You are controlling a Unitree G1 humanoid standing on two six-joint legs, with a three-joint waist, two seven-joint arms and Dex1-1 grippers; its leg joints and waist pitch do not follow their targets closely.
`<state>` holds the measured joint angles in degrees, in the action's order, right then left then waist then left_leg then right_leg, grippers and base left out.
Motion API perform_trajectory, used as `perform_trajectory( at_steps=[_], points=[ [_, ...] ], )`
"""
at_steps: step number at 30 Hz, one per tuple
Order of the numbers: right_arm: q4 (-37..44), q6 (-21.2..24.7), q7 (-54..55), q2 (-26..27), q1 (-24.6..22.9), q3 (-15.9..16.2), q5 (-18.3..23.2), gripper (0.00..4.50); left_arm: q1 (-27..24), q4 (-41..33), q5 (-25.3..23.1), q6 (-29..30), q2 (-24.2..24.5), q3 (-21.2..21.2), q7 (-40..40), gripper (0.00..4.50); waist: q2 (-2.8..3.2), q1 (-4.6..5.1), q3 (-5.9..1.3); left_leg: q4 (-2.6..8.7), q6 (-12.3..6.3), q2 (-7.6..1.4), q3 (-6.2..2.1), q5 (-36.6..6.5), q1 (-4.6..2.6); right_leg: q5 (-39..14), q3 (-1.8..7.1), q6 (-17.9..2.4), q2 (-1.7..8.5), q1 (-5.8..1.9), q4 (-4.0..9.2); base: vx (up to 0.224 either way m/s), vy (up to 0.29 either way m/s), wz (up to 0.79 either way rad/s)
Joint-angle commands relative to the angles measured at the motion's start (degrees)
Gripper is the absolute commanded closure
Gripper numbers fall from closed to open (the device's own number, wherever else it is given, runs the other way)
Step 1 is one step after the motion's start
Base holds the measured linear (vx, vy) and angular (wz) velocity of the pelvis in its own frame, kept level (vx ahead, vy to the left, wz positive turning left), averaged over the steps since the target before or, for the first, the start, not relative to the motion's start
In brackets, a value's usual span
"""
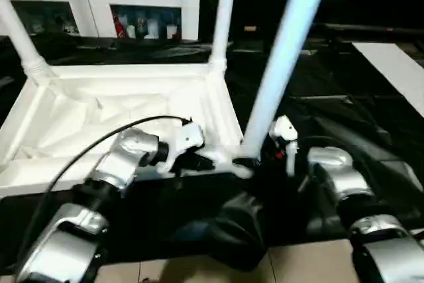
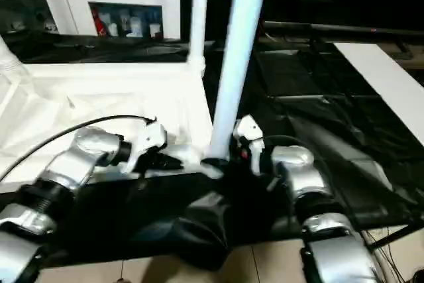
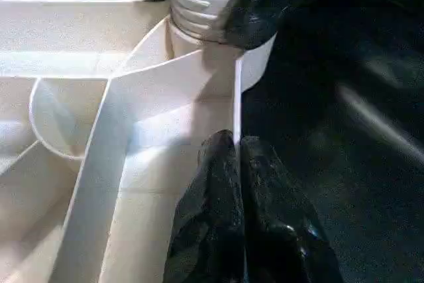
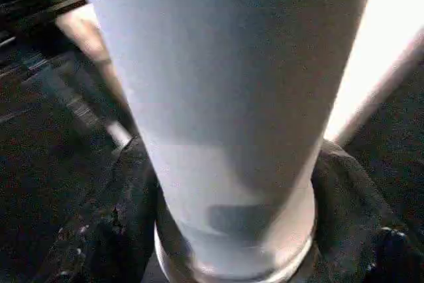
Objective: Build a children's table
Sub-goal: Rotate leg to tighten
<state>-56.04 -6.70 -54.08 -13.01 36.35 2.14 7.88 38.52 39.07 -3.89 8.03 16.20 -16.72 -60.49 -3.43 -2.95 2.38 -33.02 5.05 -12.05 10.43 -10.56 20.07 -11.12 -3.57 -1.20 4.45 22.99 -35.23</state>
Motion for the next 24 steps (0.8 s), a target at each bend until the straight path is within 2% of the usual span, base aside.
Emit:
perform_trajectory(
  at_steps=[1, 3, 4, 5, 8, 10, 11, 12, 16, 17, 18, 19, 22, 23, 24],
  points=[
    [-2.15, 0.43, 5.31, 0.55, 0.25, -0.15, -1.61, 1.78, 0.05, 2.82, 0.16, 1.71, -2.18, 0.92, 5.75, 4.5, 0.21, 0.4, -2.86, 3.68, -1.12, -1.37, -0.12, -13.26, -0.36, -17.06, 2.56, -11.23, 3.44, -2.41, 5.01, 0.0, 0.0, 0.0],
    [-2.83, 0.45, 8.46, 1.34, 0.39, -0.38, -1.99, 1.78, 0.82, 4.07, 0.1, 2.73, -3.3, 1.65, 8.54, 4.5, 0.24, 0.61, -2.93, 3.69, -1.51, -1.33, -0.14, -13.02, -0.14, -15.63, 2.57, -10.94, 3.28, -2.44, 4.9, 0.0, 0.0, 0.0],
    [-3.77, 0.77, 13.21, 2.62, 0.78, -0.88, -2.28, 1.78, 1.91, 5.68, -0.24, 3.86, -4.71, 2.38, 12.46, 4.5, 0.34, 0.73, -2.99, 3.56, -1.58, -1.18, -0.02, -12.87, -0.4, -14.6, 2.65, -11.29, 3.13, -2.21, 4.91, 0.0, 0.0, 0.0],
    [-4.85, 1.24, 19.37, 4.04, 1.46, -1.62, -2.54, 1.78, 3.04, 7.2, -0.68, 4.88, -6.0, 2.65, 15.42, 4.5, 0.54, 0.8, -2.97, 3.62, -1.3, -1.23, -0.08, -12.67, -0.37, -14.04, 2.71, -11.52, 3.15, -2.19, 4.76, 0.0, 0.0, 0.0],
    [-6.01, 1.79, 25.46, 5.38, 2.31, -2.56, -2.53, 1.78, 4.17, 8.72, -1.03, 5.96, -7.2, 3.04, 18.55, 4.5, 0.46, 1.05, -3.13, 3.62, -0.81, -1.12, -0.18, -11.67, -0.22, -12.83, 2.62, -11.64, 3.19, -2.46, 4.64, 0.0, 0.0, 0.0],
    [-8.28, 2.42, 35.1, 7.64, 4.22, -4.04, -2.59, 1.78, 6.31, 11.86, -1.62, 6.4, -9.32, 3.65, 23.08, 4.5, 0.41, 1.13, -3.41, 3.41, -1.82, -0.98, -0.1, -9.5, 0.08, -8.64, 2.64, -12.3, 3.12, -2.81, 4.27, 0.0, 0.0, 0.0],
    [-9.1, 1.97, 38.08, 8.44, 5.05, -3.92, -3.32, 1.78, 7.18, 13.19, -1.89, 6.36, -10.14, 3.84, 24.57, 4.5, 0.65, 1.23, -3.39, 3.34, -2.01, -0.82, 0.05, -8.88, -0.02, -7.55, 2.66, -12.58, 2.98, -2.55, 4.27, 0.0, 0.0, 0.0],
    [-9.67, 1.53, 39.86, 8.94, 5.58, -3.74, -3.94, 1.78, 7.74, 14.07, -2.11, 6.27, -10.66, 3.94, 25.43, 4.5, 0.55, 1.14, -3.49, 3.32, -1.97, -0.81, -0.01, -8.7, -0.05, -7.0, 2.58, -12.72, 3.01, -2.76, 4.2, 0.0, 0.0, 0.0],
    [-10.09, -0.57, 39.94, 10.49, 6.41, -4.08, -3.47, 1.78, 8.35, 14.75, -2.29, 5.65, -11.09, 3.76, 25.67, 4.5, 0.41, 0.96, -3.47, 3.25, -3.57, -0.87, 0.05, -8.25, 0.21, -5.38, 2.53, -12.84, 3.15, -3.01, 4.1, 0.0, 0.0, 0.0],
    [-10.02, -0.91, 39.46, 10.59, 6.39, -4.3, -3.21, 1.44, 8.36, 14.78, -2.3, 5.57, -11.06, 3.73, 25.58, 4.5, 0.45, 0.95, -3.43, 3.27, -3.93, -0.93, 0.06, -8.42, 0.16, -5.51, 2.51, -12.93, 3.18, -2.98, 4.15, 0.0, 0.0, 0.0],
    [-9.85, -1.76, 38.3, 10.85, 6.34, -4.83, -2.55, 1.44, 8.37, 14.87, -2.35, 5.38, -10.98, 3.65, 25.34, 4.5, 0.36, 0.96, -3.42, 3.28, -4.02, -0.97, 0.05, -8.42, 0.21, -5.55, 2.51, -12.98, 3.2, -3.01, 4.14, 0.0, 0.0, 0.0],
    [-9.13, -3.86, 35.97, 10.71, 6.05, -4.96, -2.27, 1.1, 8.1, 14.43, -2.33, 4.71, -10.61, 3.4, 24.24, 4.5, 0.41, 0.93, -3.36, 3.31, -4.14, -1.03, 0.06, -8.8, 0.14, -6.1, 2.51, -13.13, 3.23, -2.95, 4.21, 0.0, 0.0, 0.0],
    [-7.49, -6.55, 31.72, 9.73, 5.45, -5.59, -1.23, 1.08, 7.14, 12.94, -2.36, 3.56, -9.37, 2.64, 21.3, 4.5, 0.25, 0.93, -3.35, 3.26, -4.57, -1.06, 0.05, -9.13, 0.36, -6.32, 2.47, -13.07, 3.33, -3.06, 4.25, 0.0, 0.0, 0.0],
    [-6.98, -7.15, 30.46, 9.2, 5.28, -5.61, -1.04, 0.81, 6.78, 12.37, -2.26, 3.55, -8.96, 2.5, 20.49, 4.5, 0.14, 1.17, -3.37, 3.31, -4.71, -0.99, -0.08, -8.63, 0.72, -6.19, 2.4, -12.88, 3.31, -3.36, 4.05, 0.0, 0.0, 0.0],
    [-6.94, -7.2, 30.36, 9.15, 5.27, -5.61, -1.03, 0.68, 6.75, 12.32, -2.25, 3.55, -8.92, 2.49, 20.42, 4.5, 0.18, 1.18, -3.35, 3.34, -4.78, -1.04, -0.1, -8.58, 0.62, -6.52, 2.32, -12.88, 3.28, -3.29, 4.17, 0.0, 0.0, 0.0]
  ],
)
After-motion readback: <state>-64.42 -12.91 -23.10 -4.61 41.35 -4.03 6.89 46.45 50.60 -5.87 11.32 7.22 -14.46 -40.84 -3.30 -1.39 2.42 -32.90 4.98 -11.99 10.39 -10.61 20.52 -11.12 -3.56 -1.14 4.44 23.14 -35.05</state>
